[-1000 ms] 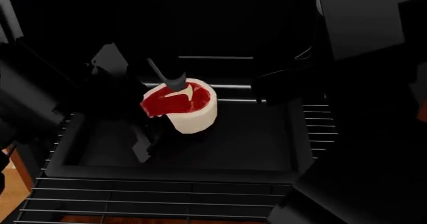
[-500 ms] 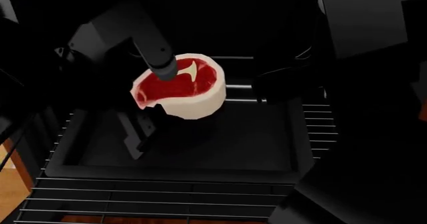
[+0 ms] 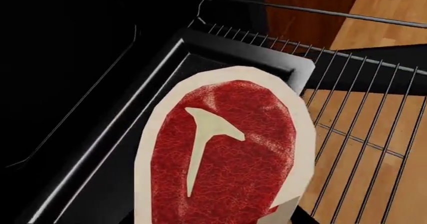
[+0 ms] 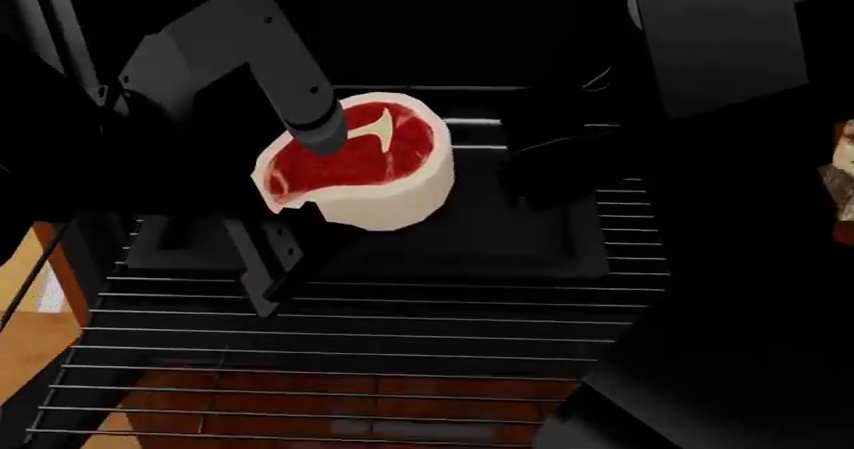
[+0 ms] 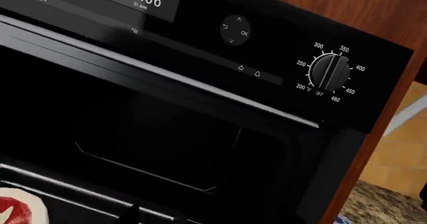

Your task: Pick the steak from the oven and place it on the plate on the counter.

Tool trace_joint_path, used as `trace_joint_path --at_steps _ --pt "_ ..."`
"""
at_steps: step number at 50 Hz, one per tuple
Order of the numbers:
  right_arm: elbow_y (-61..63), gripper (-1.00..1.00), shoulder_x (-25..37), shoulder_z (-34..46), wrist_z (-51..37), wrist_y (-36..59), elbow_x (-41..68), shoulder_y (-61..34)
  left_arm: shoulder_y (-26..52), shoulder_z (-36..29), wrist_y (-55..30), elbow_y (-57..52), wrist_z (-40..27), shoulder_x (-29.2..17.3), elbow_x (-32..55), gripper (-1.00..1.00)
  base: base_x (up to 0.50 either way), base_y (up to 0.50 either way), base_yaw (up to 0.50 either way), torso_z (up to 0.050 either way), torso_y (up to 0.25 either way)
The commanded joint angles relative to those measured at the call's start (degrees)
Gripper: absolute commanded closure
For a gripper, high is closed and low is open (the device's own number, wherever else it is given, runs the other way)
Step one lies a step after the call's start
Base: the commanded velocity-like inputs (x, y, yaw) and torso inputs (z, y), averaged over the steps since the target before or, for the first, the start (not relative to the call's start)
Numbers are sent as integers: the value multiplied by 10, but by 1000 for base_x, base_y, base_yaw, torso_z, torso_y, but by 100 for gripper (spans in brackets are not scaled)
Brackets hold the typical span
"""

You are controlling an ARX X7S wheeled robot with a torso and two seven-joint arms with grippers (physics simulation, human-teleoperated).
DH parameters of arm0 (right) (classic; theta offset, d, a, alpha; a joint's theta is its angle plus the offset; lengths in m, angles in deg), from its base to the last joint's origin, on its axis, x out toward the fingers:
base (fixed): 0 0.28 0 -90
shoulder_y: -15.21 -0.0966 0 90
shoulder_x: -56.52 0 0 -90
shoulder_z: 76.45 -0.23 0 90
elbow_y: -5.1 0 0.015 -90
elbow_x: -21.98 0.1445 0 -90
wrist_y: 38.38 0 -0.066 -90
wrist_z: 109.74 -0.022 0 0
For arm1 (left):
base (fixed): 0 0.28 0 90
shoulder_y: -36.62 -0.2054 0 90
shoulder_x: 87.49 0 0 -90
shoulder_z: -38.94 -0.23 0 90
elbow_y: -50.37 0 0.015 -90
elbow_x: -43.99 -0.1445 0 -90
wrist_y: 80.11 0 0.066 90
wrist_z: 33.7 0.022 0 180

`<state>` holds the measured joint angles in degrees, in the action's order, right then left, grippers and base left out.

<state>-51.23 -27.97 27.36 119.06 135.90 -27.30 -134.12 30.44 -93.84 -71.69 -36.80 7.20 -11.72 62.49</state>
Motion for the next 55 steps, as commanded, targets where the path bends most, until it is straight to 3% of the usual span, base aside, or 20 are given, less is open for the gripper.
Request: trace_joint_path --at_steps 1,13,55 --pt "-2 -100 -2 -4 6 -4 -5 1 -1 9 -7 -2 -2 2 3 100 -366 -466 0 0 0" --pt "-3 -100 -4 -4 9 -10 0 0 0 10 -8 -9 -3 0 9 100 -287 -493 0 0 0" --pt "8 -100 -4 -5 21 -2 2 3 3 10 -11 -16 -12 -3 26 100 0 -500 0 0 0"
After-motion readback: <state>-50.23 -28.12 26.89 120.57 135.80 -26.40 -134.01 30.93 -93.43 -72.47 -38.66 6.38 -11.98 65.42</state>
